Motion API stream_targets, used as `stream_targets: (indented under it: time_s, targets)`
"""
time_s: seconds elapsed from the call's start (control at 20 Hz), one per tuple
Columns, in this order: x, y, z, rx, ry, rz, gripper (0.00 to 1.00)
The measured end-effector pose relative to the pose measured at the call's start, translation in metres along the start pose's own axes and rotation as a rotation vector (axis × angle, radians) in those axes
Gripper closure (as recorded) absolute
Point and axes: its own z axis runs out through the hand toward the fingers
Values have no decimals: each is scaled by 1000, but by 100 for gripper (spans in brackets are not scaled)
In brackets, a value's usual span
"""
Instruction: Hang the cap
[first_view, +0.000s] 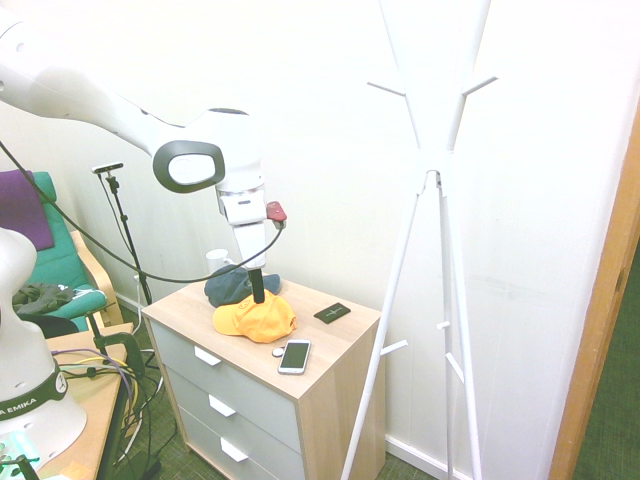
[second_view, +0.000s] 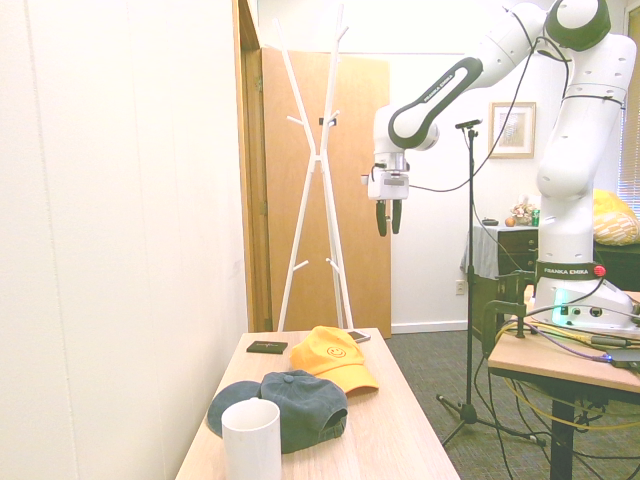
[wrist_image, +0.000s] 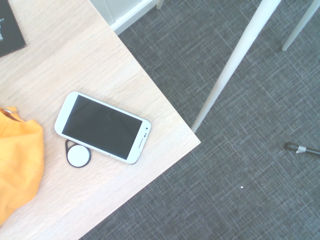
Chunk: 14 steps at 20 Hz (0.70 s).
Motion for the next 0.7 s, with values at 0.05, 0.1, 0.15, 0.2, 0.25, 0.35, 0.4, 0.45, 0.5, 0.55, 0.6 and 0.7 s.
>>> stream_targets:
  time_s: [0.05,0.1,0.15,0.2,0.25,0.35,0.4,0.45,0.5,0.55,0.6,0.7]
  targets:
    - [0,0,0,0,0,0,0]
    - [0,0,1,0,-1,0,0]
    - [0,-2,1,1,0,-1,0]
    - [-1,-5,3,6,3,-5,0]
    - [-3,-10,5,11,6,-9,0]
    - [-8,-27,13,23,5,-25,0]
    - [-13,-38,18,24,1,-35,0]
    - [-17,-49,25,23,-3,-46,0]
    - [-22,-61,32,21,-9,-55,0]
    - [-27,-72,38,16,-18,-63,0]
    - [-32,-83,45,10,-27,-73,0]
    - [-43,-104,59,-2,-45,-95,0]
